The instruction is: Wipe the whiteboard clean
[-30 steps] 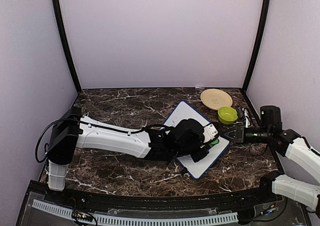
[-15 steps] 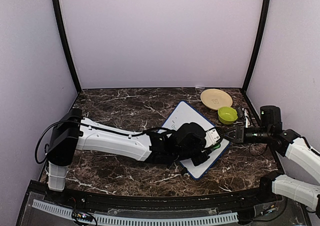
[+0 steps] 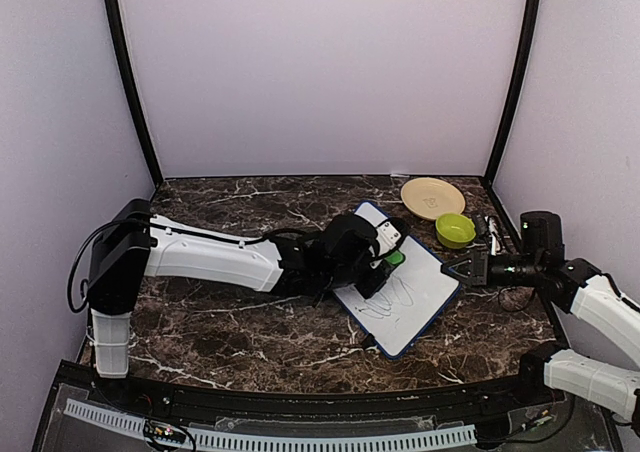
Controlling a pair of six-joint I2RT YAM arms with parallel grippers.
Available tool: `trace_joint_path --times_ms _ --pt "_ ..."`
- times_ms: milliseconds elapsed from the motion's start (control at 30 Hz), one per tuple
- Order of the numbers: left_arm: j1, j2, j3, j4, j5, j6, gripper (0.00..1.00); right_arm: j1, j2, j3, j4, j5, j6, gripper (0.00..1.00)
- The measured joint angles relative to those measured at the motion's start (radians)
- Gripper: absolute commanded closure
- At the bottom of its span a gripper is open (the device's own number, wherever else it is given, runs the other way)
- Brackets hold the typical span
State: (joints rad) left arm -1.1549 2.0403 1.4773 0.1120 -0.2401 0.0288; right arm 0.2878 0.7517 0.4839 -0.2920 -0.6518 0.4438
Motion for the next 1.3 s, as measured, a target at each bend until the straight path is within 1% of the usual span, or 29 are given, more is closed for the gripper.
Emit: trace_joint_path --times_ms 100,300,433,600,667,800,900,1167,1300 --pt "0.004 -0.003 -0.006 0.005 -0.006 -0.002 1.0 0.0 0.0 0.0 0.0 0.0 0.002 1.0" --pt "-0.053 0.002 -0.007 0.021 -0.031 0.035 1.0 0.0 -0.001 0.0 0.0 -0.002 0.002 1.0" --pt "-0.116 0.019 -0.007 0.04 -0.009 0.047 1.0 0.0 -0.001 0.0 0.0 -0.003 0.002 1.0" --pt "-0.151 0.03 -0.007 0.047 0.023 0.05 1.0 0.0 -0.001 0.0 0.0 -0.003 0.0 1.0" --pt "-0.143 0.03 -0.007 0.047 0.031 0.047 1.0 0.0 -0.001 0.0 0.0 -0.003 -0.001 1.0" --pt "-0.116 0.025 -0.015 0.051 0.088 0.024 1.0 0.0 -0.001 0.0 0.001 0.0 -0.002 1.0" --pt "-0.073 0.013 -0.031 0.058 0.114 0.007 1.0 0.0 -0.001 0.0 0.001 0.004 -0.002 1.0" --pt "0.06 -0.021 -0.081 0.074 0.109 -0.041 1.0 -0.001 -0.001 0.0 0.003 0.014 0.003 1.0" --pt "0.067 -0.026 -0.092 0.077 0.109 -0.041 1.0 -0.001 -0.001 0.0 0.003 0.014 0.003 1.0"
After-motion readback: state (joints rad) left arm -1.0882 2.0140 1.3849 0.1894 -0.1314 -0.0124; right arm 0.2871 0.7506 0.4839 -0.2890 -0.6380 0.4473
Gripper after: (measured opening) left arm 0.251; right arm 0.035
